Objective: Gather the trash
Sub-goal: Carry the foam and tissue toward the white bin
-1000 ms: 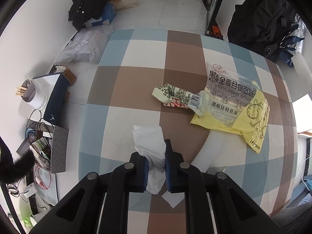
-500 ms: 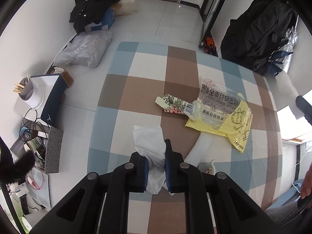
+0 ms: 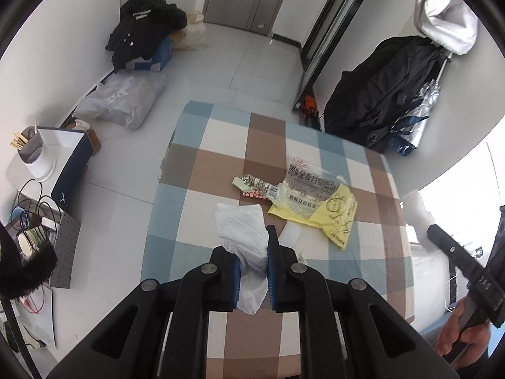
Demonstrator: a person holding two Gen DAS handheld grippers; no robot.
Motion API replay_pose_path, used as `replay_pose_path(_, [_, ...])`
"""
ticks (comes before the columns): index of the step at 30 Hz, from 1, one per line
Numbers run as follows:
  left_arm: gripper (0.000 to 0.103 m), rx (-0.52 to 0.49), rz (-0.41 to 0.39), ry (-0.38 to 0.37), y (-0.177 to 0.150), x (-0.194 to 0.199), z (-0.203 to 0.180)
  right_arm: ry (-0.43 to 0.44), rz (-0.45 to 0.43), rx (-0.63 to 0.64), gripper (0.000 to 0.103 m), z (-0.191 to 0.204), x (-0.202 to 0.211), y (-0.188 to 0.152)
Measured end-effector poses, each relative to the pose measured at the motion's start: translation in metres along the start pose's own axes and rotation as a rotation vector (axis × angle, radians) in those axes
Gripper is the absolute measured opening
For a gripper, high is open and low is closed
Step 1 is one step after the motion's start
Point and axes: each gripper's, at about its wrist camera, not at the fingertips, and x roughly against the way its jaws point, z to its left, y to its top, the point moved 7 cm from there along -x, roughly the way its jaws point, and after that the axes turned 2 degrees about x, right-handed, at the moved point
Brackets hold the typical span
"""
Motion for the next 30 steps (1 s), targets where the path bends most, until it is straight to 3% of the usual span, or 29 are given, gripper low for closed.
replay_pose_path(7, [0.009,-0.030,-0.072,-0.028,-0.005,0.023,-0.006,-0.006,-0.024,-0.022,0.046,0.005,0.022,-0.022])
replay_pose_path(16, [0.010,-0.102,-0.056,-0.067,-0.017,0.041,-0.032,0.030,-0.108,-0.055,0.046,0.016,0.073,-0.037])
replay_pose_path(24, [0.010,-0.167,-0.106,-0.141,-0.028,0.073,-0.090,0.005,-0.204,-0.036,0.046,0.008,0.139,-0.030])
replay_pose_path(30, [0.010,-0.229,-0.111,-0.216,-0.032,0.085,-0.149,-0.028,-0.283,-0.073,0.046,-0.024,0.191,-0.024])
